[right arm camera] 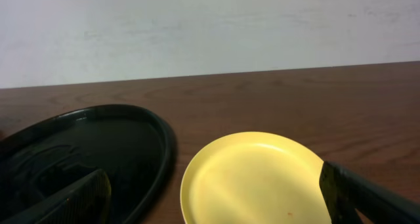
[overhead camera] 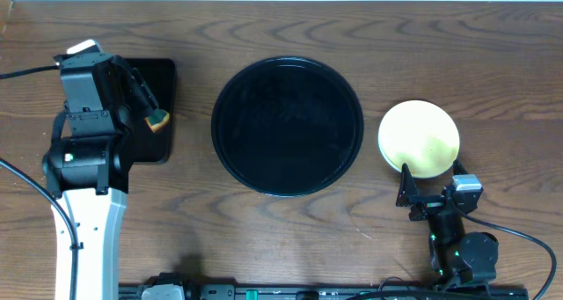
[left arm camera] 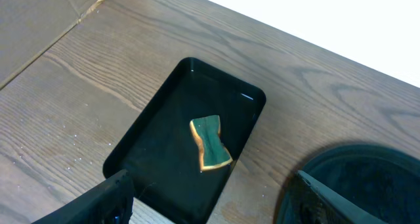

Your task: Clean dirty plates on tray and stack at the side

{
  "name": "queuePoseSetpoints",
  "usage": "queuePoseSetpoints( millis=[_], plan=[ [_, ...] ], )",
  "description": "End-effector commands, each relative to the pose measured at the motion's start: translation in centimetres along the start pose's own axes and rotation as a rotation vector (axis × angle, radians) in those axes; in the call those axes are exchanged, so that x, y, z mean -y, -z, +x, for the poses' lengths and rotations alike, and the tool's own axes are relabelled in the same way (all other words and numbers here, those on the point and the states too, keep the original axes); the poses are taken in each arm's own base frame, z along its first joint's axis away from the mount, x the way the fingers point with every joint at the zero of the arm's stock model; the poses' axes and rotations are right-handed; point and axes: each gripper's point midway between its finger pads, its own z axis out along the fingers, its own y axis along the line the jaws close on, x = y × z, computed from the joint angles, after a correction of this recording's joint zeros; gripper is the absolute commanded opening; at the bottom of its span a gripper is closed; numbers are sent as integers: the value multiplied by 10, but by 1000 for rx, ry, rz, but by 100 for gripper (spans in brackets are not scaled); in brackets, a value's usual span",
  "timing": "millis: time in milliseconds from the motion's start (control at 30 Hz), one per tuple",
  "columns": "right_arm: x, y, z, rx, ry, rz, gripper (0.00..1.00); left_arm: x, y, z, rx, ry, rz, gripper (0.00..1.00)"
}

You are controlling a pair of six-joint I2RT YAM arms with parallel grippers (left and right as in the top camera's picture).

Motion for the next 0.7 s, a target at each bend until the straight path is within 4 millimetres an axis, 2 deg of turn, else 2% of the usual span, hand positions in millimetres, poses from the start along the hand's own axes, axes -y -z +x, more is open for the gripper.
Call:
queuePoseSetpoints(
  millis=[0,133,267,500,667],
  plan=[
    [-1,0,0,3,14,-3,99,-2,7,0,15,-5,4,76],
    [-1,0,0,3,14,-3,99,-10,30,5,66,9,19,76],
    [-1,0,0,3,14,-3,99,-23,47,29,92,17,27,76],
    [-1,0,0,3,14,-3,99,-50,63,81,116,23,-6,76],
    [-1,0,0,3,14,-3,99,-52,67,96,223,51,47,76]
  ],
)
